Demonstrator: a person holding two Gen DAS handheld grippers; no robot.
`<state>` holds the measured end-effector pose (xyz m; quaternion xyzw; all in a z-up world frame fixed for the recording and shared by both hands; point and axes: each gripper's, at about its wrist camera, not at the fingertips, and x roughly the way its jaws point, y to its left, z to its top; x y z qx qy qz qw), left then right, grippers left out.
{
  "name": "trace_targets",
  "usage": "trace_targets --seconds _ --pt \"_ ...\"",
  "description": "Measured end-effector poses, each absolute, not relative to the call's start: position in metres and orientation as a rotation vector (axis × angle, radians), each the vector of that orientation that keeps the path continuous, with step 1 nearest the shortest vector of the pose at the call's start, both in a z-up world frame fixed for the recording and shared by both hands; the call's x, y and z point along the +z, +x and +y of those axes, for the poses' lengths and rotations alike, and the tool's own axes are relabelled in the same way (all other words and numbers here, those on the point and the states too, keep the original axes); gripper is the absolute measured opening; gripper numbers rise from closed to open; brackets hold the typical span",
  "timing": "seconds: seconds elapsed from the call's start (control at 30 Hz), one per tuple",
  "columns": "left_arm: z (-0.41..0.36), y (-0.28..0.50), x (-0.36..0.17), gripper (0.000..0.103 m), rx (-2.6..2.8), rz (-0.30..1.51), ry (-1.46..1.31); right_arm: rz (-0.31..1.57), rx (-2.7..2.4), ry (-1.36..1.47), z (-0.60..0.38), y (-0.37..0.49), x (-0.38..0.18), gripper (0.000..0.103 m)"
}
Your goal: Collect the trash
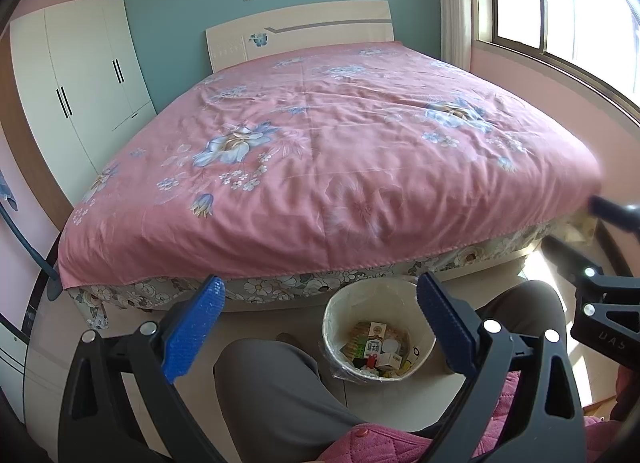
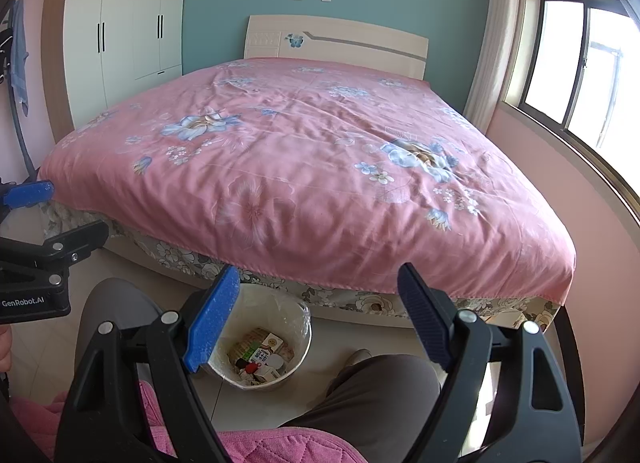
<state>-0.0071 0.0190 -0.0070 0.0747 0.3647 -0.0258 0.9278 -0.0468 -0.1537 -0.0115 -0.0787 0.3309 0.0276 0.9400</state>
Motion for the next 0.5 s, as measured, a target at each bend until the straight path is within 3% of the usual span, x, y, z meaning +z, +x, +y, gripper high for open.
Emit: trace_targets --seconds 0.5 --pt "0.0199 -0.0068 -0.0086 0.098 -0.059 0.756 0.154 0.676 0.056 -0.161 -0.1539 -0.0466 -0.0111 0.08"
